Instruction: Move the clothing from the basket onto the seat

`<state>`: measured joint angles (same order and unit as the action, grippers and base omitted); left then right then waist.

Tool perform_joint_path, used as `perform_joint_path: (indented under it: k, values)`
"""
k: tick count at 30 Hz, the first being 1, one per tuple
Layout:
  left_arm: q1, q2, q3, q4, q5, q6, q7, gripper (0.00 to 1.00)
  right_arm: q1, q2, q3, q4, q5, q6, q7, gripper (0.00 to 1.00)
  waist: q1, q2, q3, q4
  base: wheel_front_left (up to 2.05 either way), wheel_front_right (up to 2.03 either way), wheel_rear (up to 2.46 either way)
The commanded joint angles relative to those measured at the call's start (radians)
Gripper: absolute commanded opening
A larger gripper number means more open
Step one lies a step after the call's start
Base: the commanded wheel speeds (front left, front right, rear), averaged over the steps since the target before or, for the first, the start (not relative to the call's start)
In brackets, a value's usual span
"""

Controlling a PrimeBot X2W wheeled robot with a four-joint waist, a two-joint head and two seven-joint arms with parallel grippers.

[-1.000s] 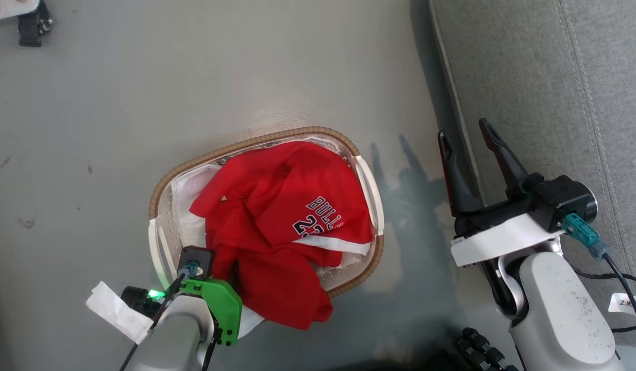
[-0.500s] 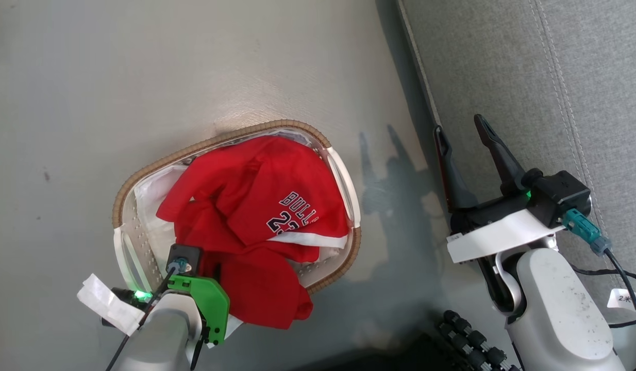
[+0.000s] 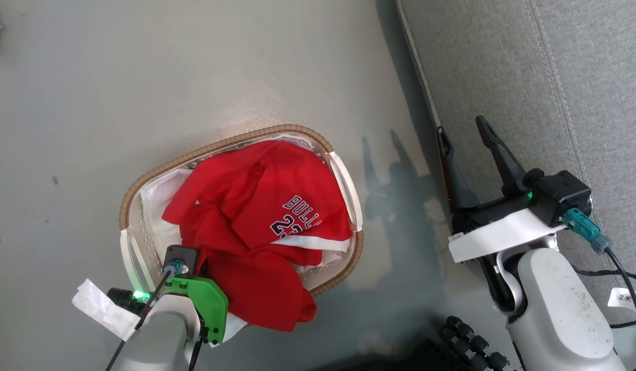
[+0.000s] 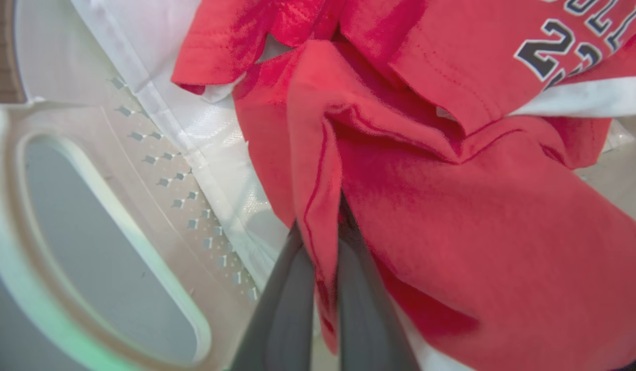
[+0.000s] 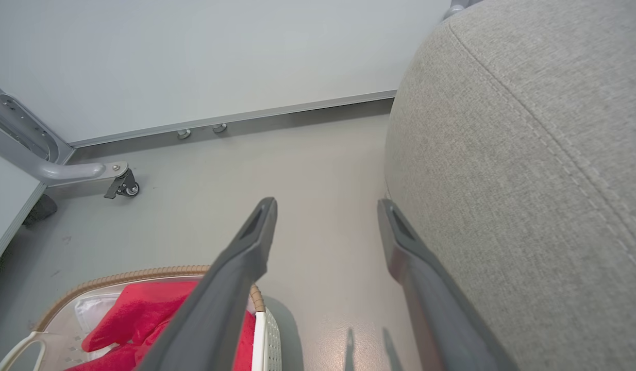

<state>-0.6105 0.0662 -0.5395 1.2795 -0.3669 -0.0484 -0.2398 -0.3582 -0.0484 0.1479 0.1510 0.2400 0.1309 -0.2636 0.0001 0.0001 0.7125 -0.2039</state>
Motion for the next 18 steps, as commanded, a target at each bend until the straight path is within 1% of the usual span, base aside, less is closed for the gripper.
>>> perform_joint_path:
  k: [1,5,9,11,18]
  values:
    - [-0.013,0.007,0.000,-0.001,-0.001,-0.006,-0.010,0.00,-0.004,-0.004,-0.001,0.005,-0.002,0.000,-0.002,1.00,-0.0001,-0.0001,-0.014,0.008,0.00,0.00,0.00]
    - [-0.004,0.012,-0.001,-0.015,-0.004,-0.013,-0.020,0.00,0.004,-0.004,-0.001,0.012,-0.006,0.000,-0.002,1.00,-0.0001,-0.0001,-0.045,0.017,0.00,0.00,0.00]
    - [0.010,0.015,0.022,-0.053,-0.029,-0.015,-0.027,0.00,0.018,-0.004,-0.005,0.019,-0.011,0.000,-0.002,1.00,-0.0001,-0.0001,-0.086,0.027,0.00,0.00,0.00]
    - [0.021,0.019,0.033,-0.095,-0.031,-0.017,-0.026,0.00,0.025,-0.004,-0.009,0.022,-0.014,0.000,-0.002,1.00,-0.0001,-0.0001,-0.109,0.034,0.00,0.00,0.00]
    - [0.071,0.045,0.032,-0.272,0.024,-0.011,-0.027,0.00,0.056,-0.004,-0.024,0.035,-0.031,0.000,-0.002,1.00,-0.0001,-0.0001,-0.205,0.057,0.00,0.00,0.00]
